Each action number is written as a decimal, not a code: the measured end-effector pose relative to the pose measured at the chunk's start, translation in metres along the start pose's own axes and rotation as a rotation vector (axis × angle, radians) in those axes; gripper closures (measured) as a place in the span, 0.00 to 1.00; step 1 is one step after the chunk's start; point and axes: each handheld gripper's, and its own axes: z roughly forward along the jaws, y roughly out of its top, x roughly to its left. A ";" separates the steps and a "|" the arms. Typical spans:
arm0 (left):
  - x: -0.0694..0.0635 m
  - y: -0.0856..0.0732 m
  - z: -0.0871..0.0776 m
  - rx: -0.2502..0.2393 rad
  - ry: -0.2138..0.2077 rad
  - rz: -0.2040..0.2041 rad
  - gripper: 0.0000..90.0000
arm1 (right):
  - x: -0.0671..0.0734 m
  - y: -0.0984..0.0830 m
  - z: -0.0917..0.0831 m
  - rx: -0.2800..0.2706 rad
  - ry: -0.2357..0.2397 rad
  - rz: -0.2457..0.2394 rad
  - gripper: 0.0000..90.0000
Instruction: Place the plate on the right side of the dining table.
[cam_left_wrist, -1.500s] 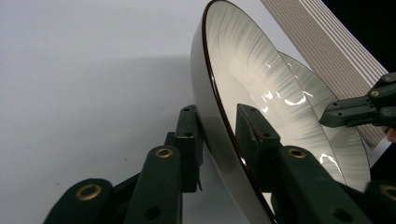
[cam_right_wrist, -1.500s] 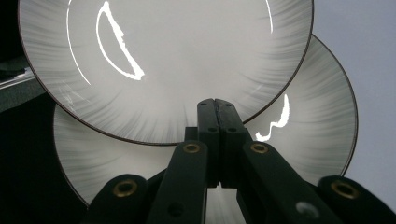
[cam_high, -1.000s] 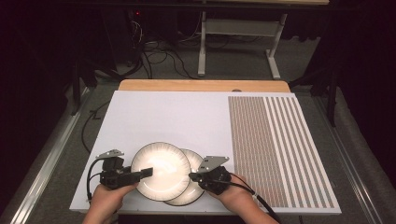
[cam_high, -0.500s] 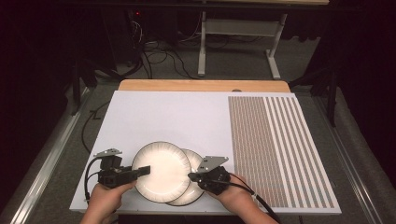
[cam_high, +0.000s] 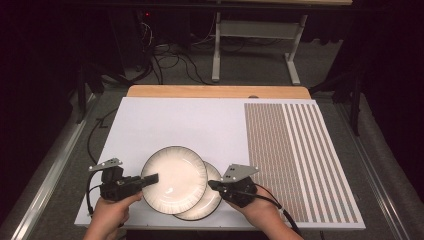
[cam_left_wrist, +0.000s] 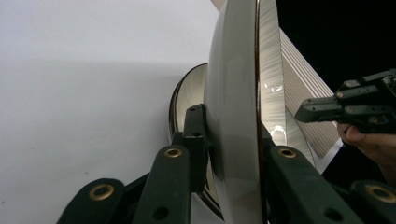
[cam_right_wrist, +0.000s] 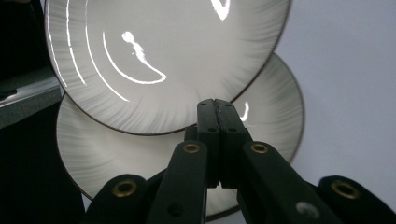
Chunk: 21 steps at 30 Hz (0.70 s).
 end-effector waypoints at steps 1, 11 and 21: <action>-0.001 0.000 0.000 -0.006 -0.003 0.005 0.86 | -0.003 -0.001 -0.005 -0.013 -0.010 -0.001 1.00; -0.012 0.001 -0.003 -0.058 0.035 0.107 0.87 | -0.030 -0.011 -0.057 -0.146 -0.151 0.084 0.89; -0.020 0.001 -0.010 -0.150 0.105 0.239 0.88 | -0.052 -0.032 -0.104 -0.244 -0.231 0.189 0.49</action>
